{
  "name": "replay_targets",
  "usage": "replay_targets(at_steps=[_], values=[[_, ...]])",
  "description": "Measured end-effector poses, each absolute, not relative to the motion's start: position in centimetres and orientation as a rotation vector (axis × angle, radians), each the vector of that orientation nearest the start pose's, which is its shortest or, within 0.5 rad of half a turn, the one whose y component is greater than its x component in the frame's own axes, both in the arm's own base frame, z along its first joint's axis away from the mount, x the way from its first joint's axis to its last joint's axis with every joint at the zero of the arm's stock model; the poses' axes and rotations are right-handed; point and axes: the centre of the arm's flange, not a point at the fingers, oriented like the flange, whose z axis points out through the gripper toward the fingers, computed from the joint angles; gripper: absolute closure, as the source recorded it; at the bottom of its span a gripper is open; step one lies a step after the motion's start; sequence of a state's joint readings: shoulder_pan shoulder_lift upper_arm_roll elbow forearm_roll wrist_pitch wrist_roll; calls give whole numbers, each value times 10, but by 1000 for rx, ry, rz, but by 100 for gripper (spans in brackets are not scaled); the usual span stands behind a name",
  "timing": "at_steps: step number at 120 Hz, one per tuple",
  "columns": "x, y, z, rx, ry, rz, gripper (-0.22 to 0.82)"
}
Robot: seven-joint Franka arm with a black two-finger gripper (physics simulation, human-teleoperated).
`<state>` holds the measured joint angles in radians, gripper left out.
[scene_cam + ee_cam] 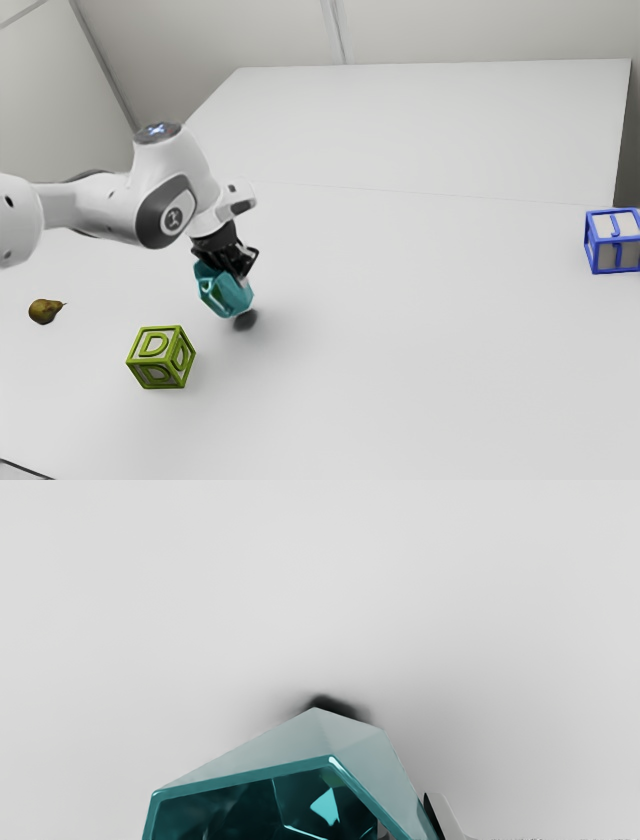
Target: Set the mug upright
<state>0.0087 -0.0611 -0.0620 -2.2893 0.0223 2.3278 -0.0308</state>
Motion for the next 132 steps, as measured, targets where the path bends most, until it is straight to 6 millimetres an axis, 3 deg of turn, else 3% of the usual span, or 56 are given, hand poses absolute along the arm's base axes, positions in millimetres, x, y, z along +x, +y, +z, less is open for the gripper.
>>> replay_targets(at_steps=[75, 132], values=[[511, -35, 355, -3127, -41, -63, 75], [512, -37, 342, -3127, -73, -30, 75]])
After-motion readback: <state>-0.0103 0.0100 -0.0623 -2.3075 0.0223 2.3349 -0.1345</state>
